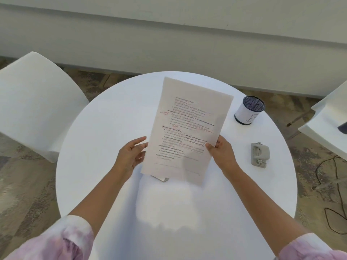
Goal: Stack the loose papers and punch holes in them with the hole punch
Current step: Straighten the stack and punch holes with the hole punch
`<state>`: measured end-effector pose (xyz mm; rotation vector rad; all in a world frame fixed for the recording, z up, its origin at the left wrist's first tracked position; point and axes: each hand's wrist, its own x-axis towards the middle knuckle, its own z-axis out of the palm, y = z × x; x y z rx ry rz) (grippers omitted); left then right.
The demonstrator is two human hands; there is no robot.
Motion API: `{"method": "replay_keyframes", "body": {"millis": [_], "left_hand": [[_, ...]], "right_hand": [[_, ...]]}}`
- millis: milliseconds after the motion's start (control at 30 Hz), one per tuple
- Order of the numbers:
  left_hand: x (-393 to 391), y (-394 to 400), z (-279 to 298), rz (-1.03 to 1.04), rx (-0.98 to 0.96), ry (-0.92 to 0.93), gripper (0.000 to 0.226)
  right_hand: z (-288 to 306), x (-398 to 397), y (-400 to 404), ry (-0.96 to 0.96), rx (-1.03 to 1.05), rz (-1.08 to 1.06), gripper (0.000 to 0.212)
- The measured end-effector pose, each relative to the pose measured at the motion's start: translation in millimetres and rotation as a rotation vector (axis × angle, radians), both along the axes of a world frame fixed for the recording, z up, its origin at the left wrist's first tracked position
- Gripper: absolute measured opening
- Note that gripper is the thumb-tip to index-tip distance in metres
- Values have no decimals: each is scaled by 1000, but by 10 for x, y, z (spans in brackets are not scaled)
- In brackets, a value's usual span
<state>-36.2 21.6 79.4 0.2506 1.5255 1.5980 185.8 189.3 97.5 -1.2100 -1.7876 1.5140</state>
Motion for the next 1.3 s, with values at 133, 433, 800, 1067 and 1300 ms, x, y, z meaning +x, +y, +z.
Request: {"method": "replay_keyframes", "body": {"millis": [133,433,800,1067,1300], "left_hand": [[-6,158,194,-131,-63,276,20],[77,339,304,71,-24,558,21],[85,306,287,142,-119,703,21],[148,296,290,156,-73,717,22],[124,305,311,174,-12,613,22]], "right_hand": [[14,-13,8,1,39,-1,29],[92,-129,-31,102,94,-30,31],[117,-156,-47,-25,258,49,21],[143,-160,-80,9,241,64,28],[170,-168,-63,2,301,35,25]]}}
